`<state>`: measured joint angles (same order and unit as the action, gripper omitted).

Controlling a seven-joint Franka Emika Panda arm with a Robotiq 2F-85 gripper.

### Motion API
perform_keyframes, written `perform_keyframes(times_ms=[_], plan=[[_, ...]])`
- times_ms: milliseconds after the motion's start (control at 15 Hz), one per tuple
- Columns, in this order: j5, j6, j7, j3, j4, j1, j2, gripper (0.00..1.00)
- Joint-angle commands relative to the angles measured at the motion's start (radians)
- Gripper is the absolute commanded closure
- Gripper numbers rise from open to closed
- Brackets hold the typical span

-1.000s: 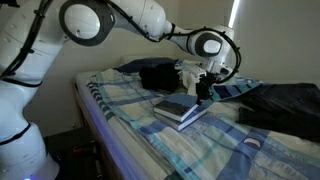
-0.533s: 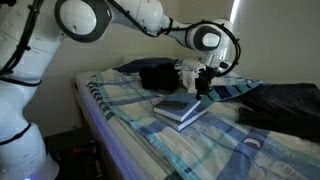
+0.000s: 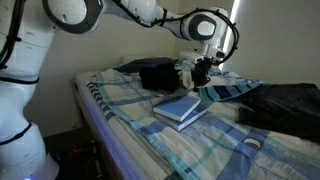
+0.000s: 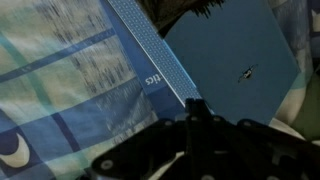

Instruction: Open the front cover of the book

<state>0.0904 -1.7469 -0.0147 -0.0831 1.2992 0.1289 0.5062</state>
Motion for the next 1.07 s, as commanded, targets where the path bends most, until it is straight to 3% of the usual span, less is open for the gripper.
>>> perform_keyframes(times_ms=[0, 1000], plan=[[-0.028, 0.003, 0.039, 0.011, 0.101, -0.015, -0.100, 0.94], [-0.161, 0.025, 0.109, 0.043, 0.310, -0.091, -0.320, 0.94]])
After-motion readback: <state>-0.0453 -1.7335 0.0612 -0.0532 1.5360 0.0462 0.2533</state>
